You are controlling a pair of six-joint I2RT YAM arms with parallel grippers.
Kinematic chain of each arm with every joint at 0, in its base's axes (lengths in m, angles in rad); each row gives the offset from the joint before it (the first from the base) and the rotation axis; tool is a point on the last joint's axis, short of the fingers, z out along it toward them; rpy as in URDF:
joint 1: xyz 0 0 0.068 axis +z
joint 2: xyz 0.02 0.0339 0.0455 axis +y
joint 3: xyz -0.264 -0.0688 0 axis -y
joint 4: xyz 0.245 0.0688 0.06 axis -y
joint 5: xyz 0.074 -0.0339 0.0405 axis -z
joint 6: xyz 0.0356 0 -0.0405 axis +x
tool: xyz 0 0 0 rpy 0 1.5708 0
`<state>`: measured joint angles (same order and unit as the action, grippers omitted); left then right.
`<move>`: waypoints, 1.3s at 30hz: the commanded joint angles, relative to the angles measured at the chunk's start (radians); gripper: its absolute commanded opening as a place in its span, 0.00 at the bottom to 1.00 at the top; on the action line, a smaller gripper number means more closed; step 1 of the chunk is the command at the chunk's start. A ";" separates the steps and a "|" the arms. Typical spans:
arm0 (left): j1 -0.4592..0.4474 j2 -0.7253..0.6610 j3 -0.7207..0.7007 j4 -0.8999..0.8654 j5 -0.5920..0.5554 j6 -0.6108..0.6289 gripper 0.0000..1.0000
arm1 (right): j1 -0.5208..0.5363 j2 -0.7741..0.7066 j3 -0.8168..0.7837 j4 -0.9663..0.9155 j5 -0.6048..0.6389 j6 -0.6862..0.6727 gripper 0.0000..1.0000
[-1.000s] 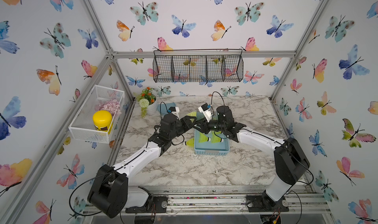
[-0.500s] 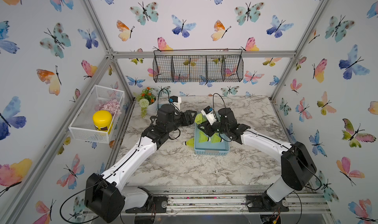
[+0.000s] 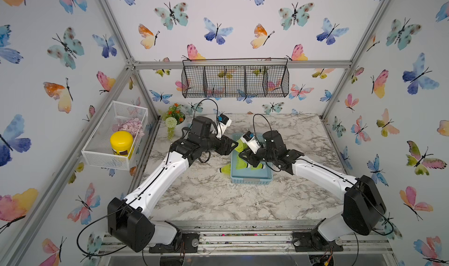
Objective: Put the shuttlecocks into the storage box
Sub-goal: Place the shuttlecock in the storage box.
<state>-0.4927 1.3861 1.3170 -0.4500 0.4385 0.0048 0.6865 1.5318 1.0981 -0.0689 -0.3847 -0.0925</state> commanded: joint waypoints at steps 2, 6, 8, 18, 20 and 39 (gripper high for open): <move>0.022 0.022 0.026 -0.060 0.137 0.090 0.58 | 0.004 -0.024 -0.009 -0.036 -0.065 -0.045 0.32; 0.022 0.044 0.035 -0.074 0.186 0.117 0.57 | 0.004 -0.021 -0.007 -0.045 -0.094 -0.055 0.32; 0.022 0.056 0.039 -0.076 0.172 0.116 0.57 | 0.004 -0.019 -0.004 -0.050 -0.109 -0.058 0.32; 0.022 0.112 0.067 -0.094 0.227 0.116 0.41 | 0.004 -0.015 -0.001 -0.058 -0.120 -0.059 0.33; 0.022 0.120 0.075 -0.108 0.246 0.125 0.35 | 0.004 -0.016 -0.001 -0.060 -0.110 -0.059 0.33; 0.024 0.144 0.079 -0.071 0.222 -0.025 0.00 | 0.003 -0.086 -0.077 -0.011 0.119 -0.014 0.58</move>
<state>-0.4713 1.5227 1.3972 -0.5720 0.6773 0.0761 0.6868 1.4864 1.0470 -0.1097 -0.3695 -0.1329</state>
